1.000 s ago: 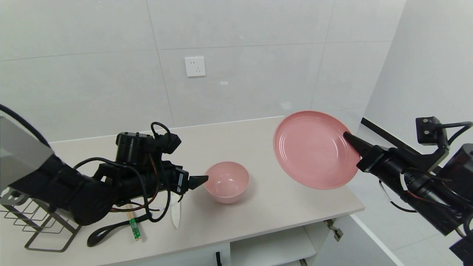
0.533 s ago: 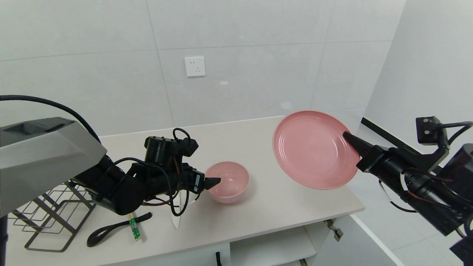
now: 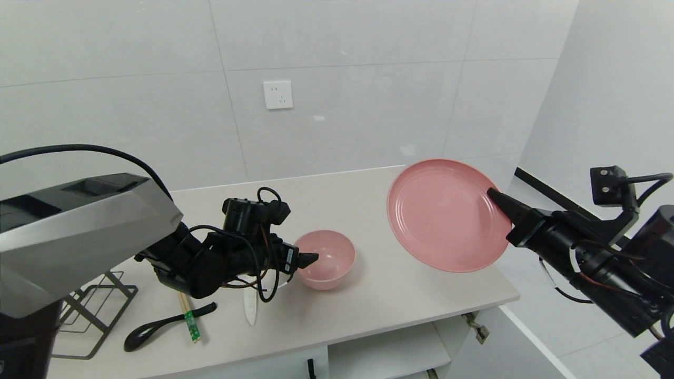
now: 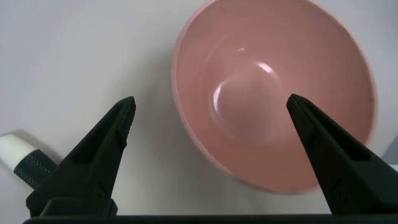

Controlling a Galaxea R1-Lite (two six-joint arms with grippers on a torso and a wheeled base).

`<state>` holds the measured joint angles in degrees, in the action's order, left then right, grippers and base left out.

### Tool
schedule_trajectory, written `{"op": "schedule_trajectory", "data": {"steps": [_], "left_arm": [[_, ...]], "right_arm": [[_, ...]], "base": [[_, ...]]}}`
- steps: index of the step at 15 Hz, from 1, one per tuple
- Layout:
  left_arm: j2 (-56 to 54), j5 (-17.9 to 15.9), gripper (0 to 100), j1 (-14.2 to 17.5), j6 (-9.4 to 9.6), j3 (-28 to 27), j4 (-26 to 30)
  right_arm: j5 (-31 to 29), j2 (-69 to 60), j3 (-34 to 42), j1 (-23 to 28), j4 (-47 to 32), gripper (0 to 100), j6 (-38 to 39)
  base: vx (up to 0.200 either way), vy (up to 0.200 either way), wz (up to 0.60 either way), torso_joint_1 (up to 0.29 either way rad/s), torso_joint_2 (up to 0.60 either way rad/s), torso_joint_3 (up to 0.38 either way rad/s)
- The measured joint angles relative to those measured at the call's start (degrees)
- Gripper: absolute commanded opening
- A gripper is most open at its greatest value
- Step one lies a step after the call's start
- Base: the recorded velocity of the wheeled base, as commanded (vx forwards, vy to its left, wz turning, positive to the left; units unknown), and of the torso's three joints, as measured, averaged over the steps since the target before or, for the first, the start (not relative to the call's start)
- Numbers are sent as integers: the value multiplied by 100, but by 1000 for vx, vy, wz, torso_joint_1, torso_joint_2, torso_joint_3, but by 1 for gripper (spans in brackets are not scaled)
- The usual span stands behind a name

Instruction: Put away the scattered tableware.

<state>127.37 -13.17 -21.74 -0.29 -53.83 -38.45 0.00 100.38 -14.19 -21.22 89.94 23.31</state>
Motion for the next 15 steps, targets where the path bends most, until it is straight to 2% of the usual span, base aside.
{"op": "schedule_trajectory", "data": {"steps": [9, 10, 12, 15], "left_arm": [[466, 44, 100, -6, -4, -391, 16], [483, 50, 0, -15, -4, -394, 60], [488, 45, 0, -39, -4, -361, 286], [397, 44, 0, -74, -2, -335, 299]], "right_arm": [[0, -7, 5, -5, 0, 0, -21], [0, -10, 5, -5, 0, 0, -21], [0, -10, 5, -10, -2, 0, -22], [0, -16, 5, -10, 0, 0, -21]], "base": [[0, 0, 0, 0, 0, 0], [0, 0, 0, 0, 0, 0], [0, 0, 0, 0, 0, 0], [0, 0, 0, 0, 0, 0]]}}
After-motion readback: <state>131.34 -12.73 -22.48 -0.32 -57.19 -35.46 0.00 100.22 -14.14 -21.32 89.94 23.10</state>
